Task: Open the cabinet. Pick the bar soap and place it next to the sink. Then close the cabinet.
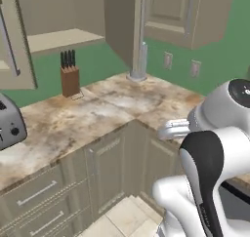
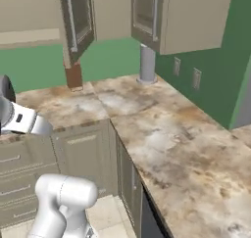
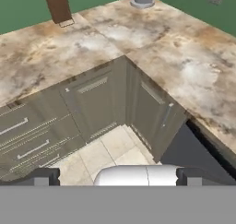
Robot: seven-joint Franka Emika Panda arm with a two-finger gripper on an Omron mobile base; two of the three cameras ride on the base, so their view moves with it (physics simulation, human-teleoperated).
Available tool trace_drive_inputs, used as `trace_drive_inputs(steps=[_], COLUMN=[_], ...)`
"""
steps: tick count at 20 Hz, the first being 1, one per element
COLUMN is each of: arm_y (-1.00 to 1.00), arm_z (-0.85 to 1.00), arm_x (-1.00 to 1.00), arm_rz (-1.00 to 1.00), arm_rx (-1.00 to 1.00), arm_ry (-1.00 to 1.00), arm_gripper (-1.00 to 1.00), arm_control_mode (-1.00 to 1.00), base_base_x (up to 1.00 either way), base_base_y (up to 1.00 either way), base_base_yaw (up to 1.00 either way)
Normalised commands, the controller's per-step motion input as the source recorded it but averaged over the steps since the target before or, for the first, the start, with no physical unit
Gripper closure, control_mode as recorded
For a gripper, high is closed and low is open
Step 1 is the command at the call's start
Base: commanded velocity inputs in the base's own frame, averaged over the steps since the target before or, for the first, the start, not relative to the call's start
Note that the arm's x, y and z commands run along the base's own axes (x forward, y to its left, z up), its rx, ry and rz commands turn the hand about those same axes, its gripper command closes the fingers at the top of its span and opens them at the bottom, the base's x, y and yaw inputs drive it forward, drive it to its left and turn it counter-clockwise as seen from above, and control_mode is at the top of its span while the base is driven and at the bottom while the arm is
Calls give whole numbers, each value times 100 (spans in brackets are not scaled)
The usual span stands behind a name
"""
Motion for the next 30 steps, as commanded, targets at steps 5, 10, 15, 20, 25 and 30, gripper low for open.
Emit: trace_drive_inputs(steps=[5,10,15,20,25,30], arm_y=[0,0,0,0,0,0], arm_z=[0,0,0,0,0,0], arm_x=[0,0,0,0,0,0], arm_rz=[0,0,0,0,0,0], arm_rx=[0,0,0,0,0,0], arm_ry=[0,0,0,0,0,0], arm_gripper=[-100,-100,-100,-100,-100,-100], arm_control_mode=[100,100,100,100,100,100], base_base_x=[1,40,75,36,22,18], base_base_y=[-7,-3,0,-4,-58,-22], base_base_yaw=[75,20,39,53,36,-4])
